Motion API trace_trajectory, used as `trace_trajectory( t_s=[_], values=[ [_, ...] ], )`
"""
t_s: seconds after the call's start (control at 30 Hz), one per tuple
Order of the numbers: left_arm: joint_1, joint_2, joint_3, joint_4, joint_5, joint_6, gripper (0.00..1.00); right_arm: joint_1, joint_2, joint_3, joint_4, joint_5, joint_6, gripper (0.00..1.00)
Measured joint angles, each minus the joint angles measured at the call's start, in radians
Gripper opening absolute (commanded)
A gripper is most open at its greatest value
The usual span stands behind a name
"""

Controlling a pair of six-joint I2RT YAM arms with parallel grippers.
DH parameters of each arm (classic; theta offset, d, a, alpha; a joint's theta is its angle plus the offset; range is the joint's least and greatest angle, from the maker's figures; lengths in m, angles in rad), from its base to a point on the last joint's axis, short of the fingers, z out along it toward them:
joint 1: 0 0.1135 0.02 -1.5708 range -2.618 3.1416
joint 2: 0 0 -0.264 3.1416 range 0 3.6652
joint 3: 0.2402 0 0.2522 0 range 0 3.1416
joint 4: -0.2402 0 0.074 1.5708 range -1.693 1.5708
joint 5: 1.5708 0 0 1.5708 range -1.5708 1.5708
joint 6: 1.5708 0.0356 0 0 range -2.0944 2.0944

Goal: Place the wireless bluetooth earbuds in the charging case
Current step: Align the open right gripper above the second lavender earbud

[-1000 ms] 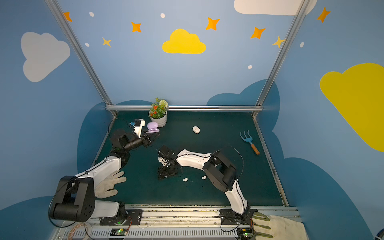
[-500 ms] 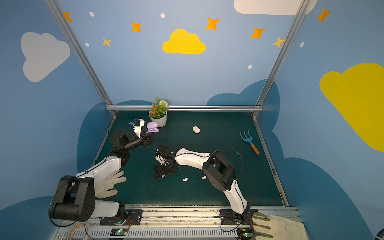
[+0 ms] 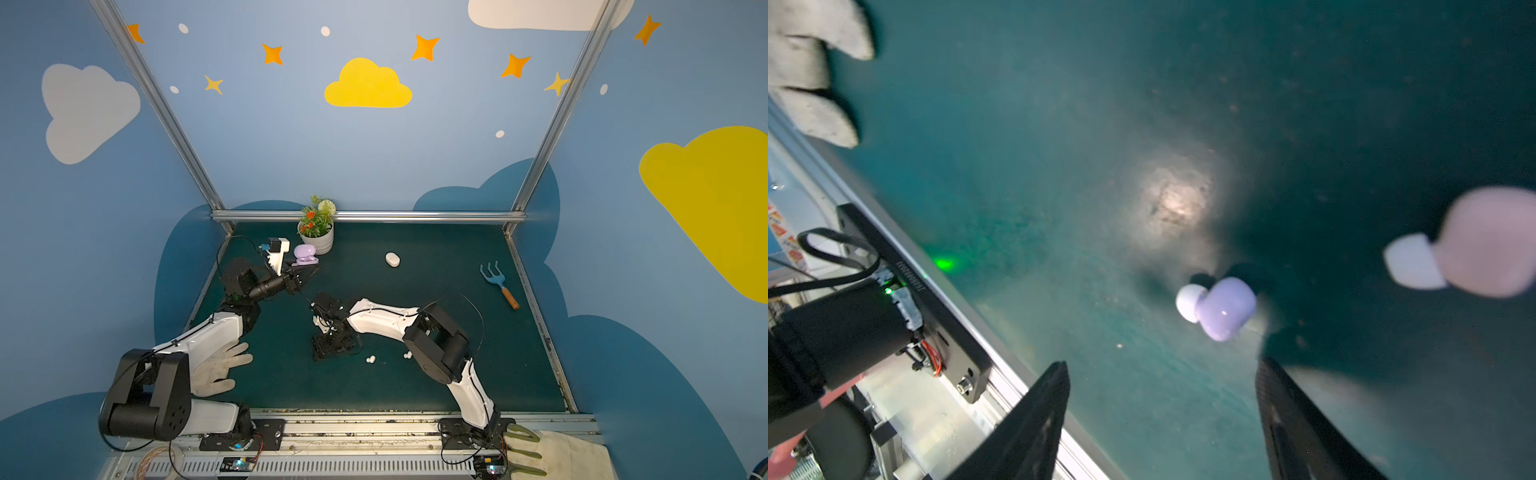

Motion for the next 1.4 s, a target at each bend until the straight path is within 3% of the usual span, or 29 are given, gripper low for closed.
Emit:
trace_trajectory(
  t_s=[0.37,1.4],
  values=[
    [0.093,0.077,0.043,0.052,0.019,-0.057,0.21,0.0,0.052,0.062,-0.016,0.006,0.057,0.7],
    [0.095,0.051,0.028,0.06,0.018,-0.06,0.21,0.024,0.052,0.12,0.024,0.0,0.11,0.69]
  ],
)
